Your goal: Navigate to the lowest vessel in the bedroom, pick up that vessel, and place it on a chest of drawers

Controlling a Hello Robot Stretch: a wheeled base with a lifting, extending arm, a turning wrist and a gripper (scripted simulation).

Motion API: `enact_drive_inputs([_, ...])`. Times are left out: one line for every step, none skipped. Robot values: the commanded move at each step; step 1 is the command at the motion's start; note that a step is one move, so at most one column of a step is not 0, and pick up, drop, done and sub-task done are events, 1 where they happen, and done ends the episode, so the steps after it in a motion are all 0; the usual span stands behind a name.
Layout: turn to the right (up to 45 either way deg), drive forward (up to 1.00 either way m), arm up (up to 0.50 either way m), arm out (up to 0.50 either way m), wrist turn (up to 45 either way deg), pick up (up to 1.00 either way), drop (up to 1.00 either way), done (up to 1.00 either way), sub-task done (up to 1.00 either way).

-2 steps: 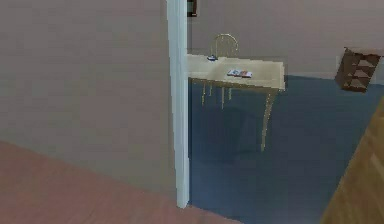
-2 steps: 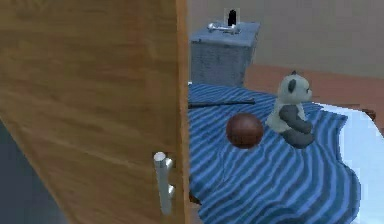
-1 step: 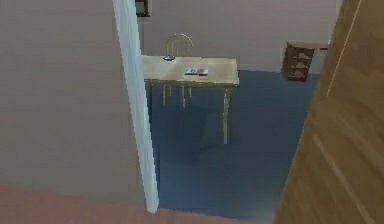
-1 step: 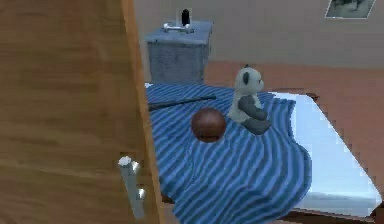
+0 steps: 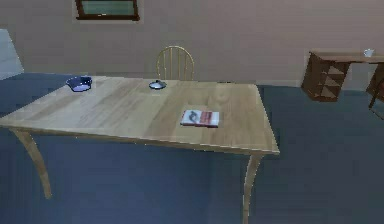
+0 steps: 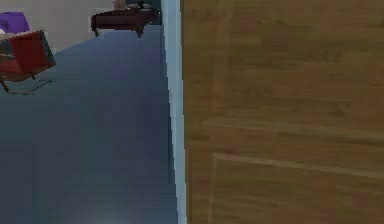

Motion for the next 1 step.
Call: enact_drive_inputs([0.0, 0.3, 0.0, 0.0, 0.0, 0.0, 0.0, 0.0, 0.0])
